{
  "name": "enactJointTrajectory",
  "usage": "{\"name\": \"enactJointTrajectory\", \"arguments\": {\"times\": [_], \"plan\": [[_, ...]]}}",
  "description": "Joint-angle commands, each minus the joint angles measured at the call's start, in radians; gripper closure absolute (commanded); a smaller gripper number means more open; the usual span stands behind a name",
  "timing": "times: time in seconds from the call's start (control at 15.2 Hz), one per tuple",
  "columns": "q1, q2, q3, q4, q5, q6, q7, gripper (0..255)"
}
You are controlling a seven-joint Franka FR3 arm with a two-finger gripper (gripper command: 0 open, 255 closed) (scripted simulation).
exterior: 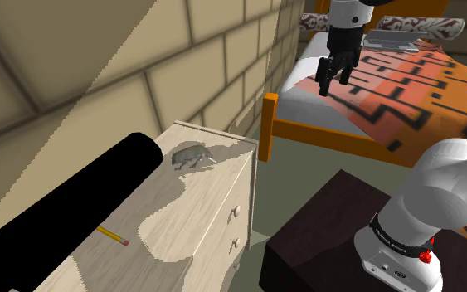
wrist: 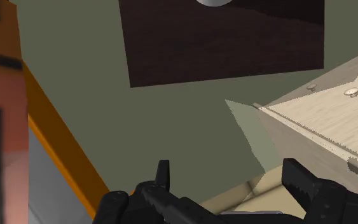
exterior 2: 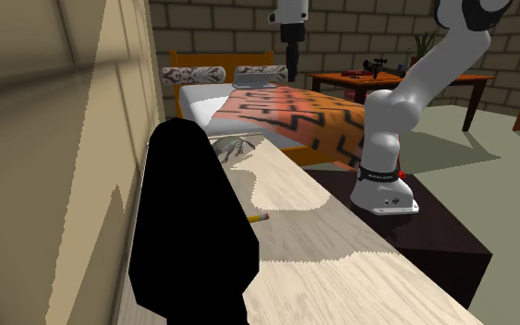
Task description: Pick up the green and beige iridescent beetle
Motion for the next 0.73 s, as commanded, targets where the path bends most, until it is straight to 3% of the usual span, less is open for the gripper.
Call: {"name": "enactJointTrajectory", "arguments": {"times": [0.0, 0.66], "plan": [[0.0, 0.0, 0.0, 0.0, 0.0, 0.0, 0.0, 0], [0.133, 0.253, 0.094, 0.127, 0.065, 0.133, -0.067, 0]]}}
